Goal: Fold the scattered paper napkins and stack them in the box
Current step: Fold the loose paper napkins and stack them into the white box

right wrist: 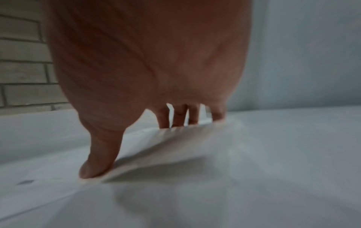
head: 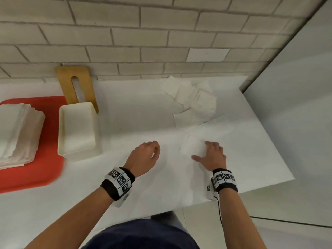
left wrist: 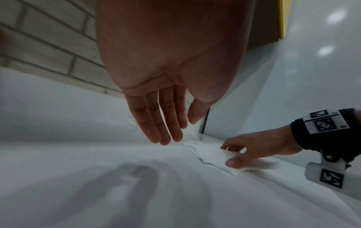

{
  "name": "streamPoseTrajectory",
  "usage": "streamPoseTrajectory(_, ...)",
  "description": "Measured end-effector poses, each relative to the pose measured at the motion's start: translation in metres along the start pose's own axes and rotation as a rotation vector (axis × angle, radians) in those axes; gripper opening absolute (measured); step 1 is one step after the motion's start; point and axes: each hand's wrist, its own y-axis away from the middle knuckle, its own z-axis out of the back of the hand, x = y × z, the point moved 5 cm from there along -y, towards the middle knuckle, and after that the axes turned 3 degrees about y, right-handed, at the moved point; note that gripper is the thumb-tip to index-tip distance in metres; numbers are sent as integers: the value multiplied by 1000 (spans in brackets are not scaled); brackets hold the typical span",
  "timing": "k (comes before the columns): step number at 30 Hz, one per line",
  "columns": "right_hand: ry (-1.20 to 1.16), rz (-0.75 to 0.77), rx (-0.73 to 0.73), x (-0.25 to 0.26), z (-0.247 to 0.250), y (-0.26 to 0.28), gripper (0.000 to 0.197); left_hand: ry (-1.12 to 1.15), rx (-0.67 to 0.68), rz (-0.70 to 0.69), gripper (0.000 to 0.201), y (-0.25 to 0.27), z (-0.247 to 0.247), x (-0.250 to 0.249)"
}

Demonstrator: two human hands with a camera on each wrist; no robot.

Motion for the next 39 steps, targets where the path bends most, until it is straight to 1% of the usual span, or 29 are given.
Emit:
streamPoseTrajectory(1,11,34,36,-6,0,-3,95,-6,60,11,7,-5,-17,-9)
streamPoseTrajectory(3,-49,121,99,-12,-3,-11,86,2,139,49,12,-19,-49,-25)
streamPoseTrajectory(4,-130,172,116,-10,-3,-11,78,30,159,85,21,-24,-61,-28)
streamPoseTrajectory(5,-242,214,113,-13,0,-12,68,90,163,124,36,-31,-73,-35)
streamPoseTrajectory(6,-365,257,99,-15,5,-12,56,182,152,168,54,-38,-83,-40)
streamPoseTrajectory(8,-568,317,96,-17,16,-7,36,450,84,253,86,-51,-95,-46)
streamPoseTrajectory(9,-650,341,101,-18,22,-4,30,591,57,287,95,-57,-98,-49)
streamPoseTrajectory(10,-727,357,105,-19,28,-1,28,709,51,309,98,-63,-99,-54)
streamPoseTrajectory(11,-796,363,108,-22,33,1,27,805,56,314,92,-68,-100,-59)
streamPoseTrajectory(12,-867,363,115,-26,36,1,28,882,51,299,79,-72,-99,-67)
streamPoseTrajectory(14,-968,369,106,-33,41,-1,26,948,1,247,42,-80,-95,-78)
streamPoseTrajectory(15,-1001,358,73,-38,43,-3,25,958,-34,225,27,-82,-91,-82)
streamPoseTrajectory(16,-1043,336,41,-43,44,-4,24,951,-67,213,21,-83,-89,-85)
streamPoseTrajectory(17,-1100,297,16,-48,45,-5,22,945,-92,206,18,-85,-87,-88)
streamPoseTrajectory(19,-1196,228,-4,-56,43,-8,19,959,-128,206,15,-88,-84,-91)
streamPoseTrajectory(21,-1215,208,0,-61,39,-11,21,989,-138,213,15,-89,-83,-93)
streamPoseTrajectory(24,-1222,207,25,-65,28,-18,24,1019,-107,232,25,-90,-86,-93)
streamPoseTrajectory(26,-1239,188,39,-70,18,-25,31,960,-92,274,31,-90,-88,-86)
streamPoseTrajectory(27,-1209,160,29,-74,13,-30,38,883,-84,298,31,-91,-91,-79)
streamPoseTrajectory(29,-1036,93,-3,-86,5,-40,46,649,-53,339,26,-93,-95,-64)
streamPoseTrajectory(30,-949,73,-21,-93,2,-43,44,552,-32,363,26,-92,-97,-57)
streamPoseTrajectory(31,-901,61,-34,-99,0,-46,36,502,-10,382,28,-92,-99,-50)
streamPoseTrajectory(32,-891,64,-30,-104,-1,-46,24,492,13,398,34,-90,-99,-45)
streamPoseTrajectory(33,-894,74,-8,-106,0,-46,19,499,39,410,44,-89,-98,-42)
streamPoseTrajectory(35,-857,104,37,-110,0,-47,29,522,97,414,60,-88,-94,-43)
streamPoseTrajectory(36,-793,130,49,-112,0,-49,32,539,131,400,60,-88,-90,-46)
streamPoseTrajectory(39,-627,208,56,-114,6,-54,28,603,270,340,38,-92,-77,-54)
